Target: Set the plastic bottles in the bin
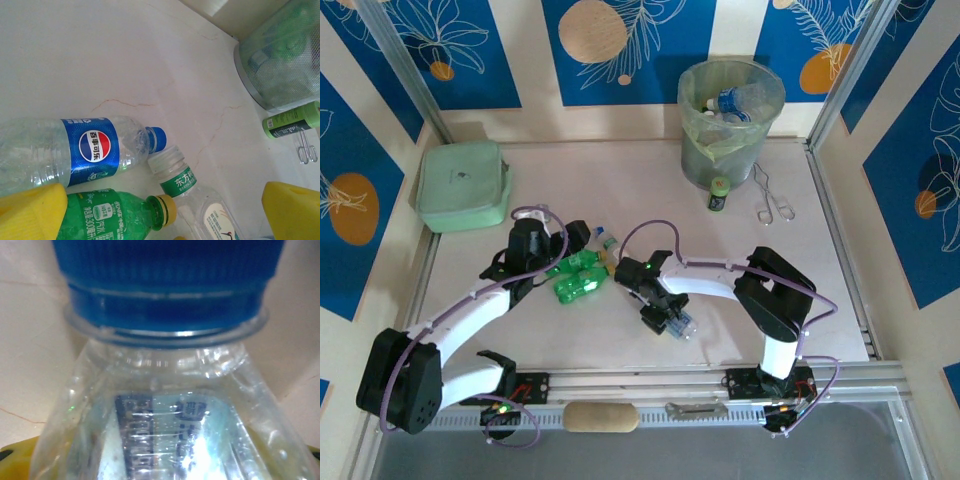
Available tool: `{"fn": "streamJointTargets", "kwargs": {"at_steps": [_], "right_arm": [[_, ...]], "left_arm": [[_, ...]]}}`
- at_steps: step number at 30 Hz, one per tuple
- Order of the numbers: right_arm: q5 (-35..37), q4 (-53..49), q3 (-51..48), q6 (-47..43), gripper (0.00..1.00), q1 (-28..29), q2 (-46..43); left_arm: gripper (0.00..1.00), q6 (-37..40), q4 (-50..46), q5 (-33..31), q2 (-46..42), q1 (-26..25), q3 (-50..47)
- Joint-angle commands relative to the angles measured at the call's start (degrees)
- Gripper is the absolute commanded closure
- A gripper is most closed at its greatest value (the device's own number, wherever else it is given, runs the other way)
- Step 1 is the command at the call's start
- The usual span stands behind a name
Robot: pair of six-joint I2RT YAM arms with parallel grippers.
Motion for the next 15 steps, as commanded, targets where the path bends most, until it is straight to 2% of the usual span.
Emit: {"fn": "streamJointTargets", "kwargs": {"at_steps": [1,8,11,15], "right_arm": [[-1.0,0.1,0.7,-0.7,0.41,0.5,-2.2],[-5.7,0.9,3.6,-2.0,0.45,-2.5,-11.0],[-9.5,2.0,6.1,-3.2,0.45,-6.1,-15.7],[-15.4,3.8,11.3,-4.3,0.46,-13.6,-19.4]], "left_arm": [[0.0,-0.7,1.3,1.1,0.1,0.9,0.9],[0.0,0.5,0.8,0.6,-0.7,2.0,1.2],[0.0,1.1,0.4,0.6,-1.3,3.1,1.1],[0.0,1.7,0.2,0.8,-2.2,4.6,0.4]]}}
